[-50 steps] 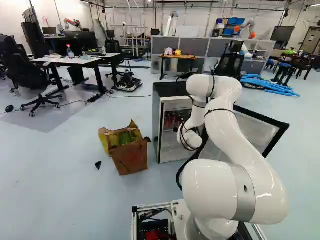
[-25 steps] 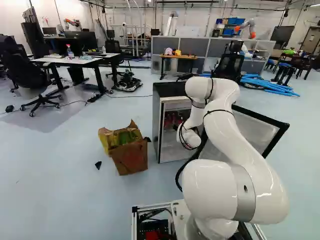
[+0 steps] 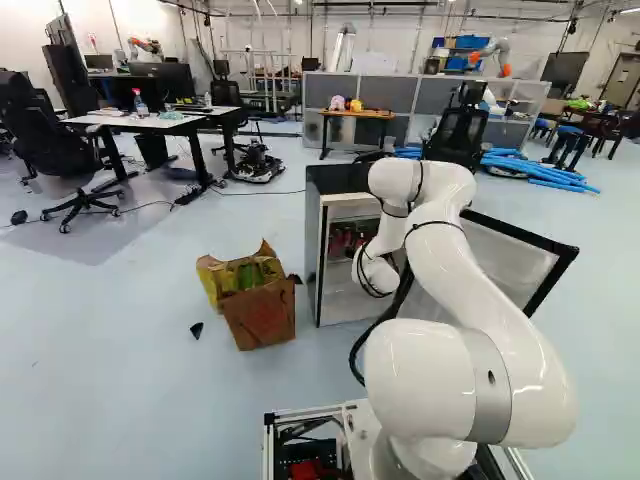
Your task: Grab a drink from the fridge
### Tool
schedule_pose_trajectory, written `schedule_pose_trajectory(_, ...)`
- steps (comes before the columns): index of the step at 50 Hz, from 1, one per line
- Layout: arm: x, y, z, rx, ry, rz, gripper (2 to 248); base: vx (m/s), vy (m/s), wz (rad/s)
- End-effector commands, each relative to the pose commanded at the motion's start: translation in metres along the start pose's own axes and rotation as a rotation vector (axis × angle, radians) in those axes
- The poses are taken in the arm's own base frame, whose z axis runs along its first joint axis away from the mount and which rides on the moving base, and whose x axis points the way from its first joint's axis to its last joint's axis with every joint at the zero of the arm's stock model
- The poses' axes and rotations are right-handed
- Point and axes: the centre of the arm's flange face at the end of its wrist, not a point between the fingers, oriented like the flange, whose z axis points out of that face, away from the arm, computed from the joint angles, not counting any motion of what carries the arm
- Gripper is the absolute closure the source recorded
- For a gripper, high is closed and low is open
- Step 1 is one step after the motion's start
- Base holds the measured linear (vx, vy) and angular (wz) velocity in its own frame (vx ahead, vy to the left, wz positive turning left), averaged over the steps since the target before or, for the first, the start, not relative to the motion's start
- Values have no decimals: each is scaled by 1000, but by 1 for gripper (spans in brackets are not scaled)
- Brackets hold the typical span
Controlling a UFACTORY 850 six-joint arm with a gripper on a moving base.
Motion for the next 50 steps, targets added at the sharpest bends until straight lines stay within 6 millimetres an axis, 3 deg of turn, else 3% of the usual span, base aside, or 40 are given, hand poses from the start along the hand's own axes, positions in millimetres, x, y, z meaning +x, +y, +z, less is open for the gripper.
schedule_pose_trajectory(19,1,-4,13,7,20,-6,3,0,0,0)
schedule_pose_trajectory(40,1,-4,13,8,20,-7,3,0,0,0)
schedule_pose_trajectory(50,1,-4,13,8,20,-7,21,0,0,0)
